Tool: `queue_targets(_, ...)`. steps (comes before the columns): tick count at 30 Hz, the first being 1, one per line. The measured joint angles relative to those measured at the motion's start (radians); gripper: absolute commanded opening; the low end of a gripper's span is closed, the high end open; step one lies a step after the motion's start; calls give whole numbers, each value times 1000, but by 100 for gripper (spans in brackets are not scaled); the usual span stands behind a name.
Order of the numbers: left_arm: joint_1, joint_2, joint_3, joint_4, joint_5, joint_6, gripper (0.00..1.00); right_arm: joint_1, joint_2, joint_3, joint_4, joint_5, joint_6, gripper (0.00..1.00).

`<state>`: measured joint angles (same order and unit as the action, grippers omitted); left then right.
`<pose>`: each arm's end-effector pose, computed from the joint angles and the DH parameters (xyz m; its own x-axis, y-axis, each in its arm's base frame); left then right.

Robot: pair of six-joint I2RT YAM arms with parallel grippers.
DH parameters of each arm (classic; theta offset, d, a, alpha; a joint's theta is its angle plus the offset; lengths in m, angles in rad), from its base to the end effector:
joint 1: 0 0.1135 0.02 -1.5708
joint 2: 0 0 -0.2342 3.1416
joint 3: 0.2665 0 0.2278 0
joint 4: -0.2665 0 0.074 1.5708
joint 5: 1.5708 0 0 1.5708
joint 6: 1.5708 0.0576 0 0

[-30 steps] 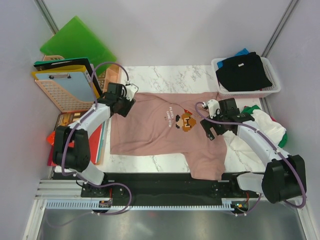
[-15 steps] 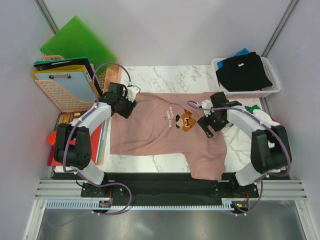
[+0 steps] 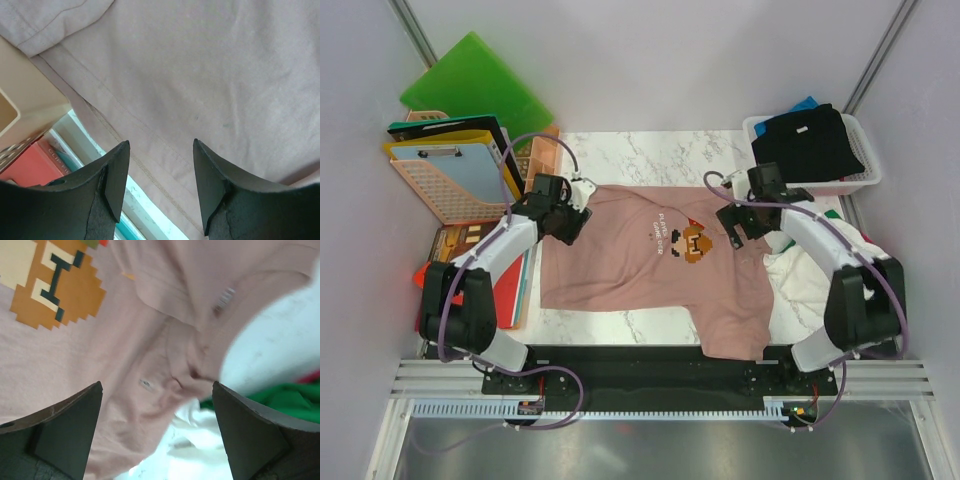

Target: Fold and stack the t-shirts

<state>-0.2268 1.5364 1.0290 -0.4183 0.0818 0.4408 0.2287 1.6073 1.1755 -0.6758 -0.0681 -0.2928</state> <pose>0.3031 -0.0748 0.1882 -0.5881 0.5721 -0.5717 0.5782 0.7916 0.1975 0.3030 0.0745 0.1924 -0.7604 -0.4727 -0.4454 -0.4964 0.8652 -0.0707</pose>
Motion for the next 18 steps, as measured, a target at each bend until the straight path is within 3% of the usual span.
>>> queue_targets(3, 0, -44, -17, 10, -24, 2, 61, -26, -168, -48, 3, 113, 44, 98)
queue_targets(9, 0, -182, -99, 125, -167, -10, 67, -85, -451, -169, 101, 532, 70, 98)
queue_targets(12, 9, -226, -101, 151, -209, -19, 68, -145, -431, -178, 65, 582, 105, 98)
queue_targets(18, 62, -311, -127, 174, -225, -16, 69, -358, -395, -195, -12, 473, 118, 98)
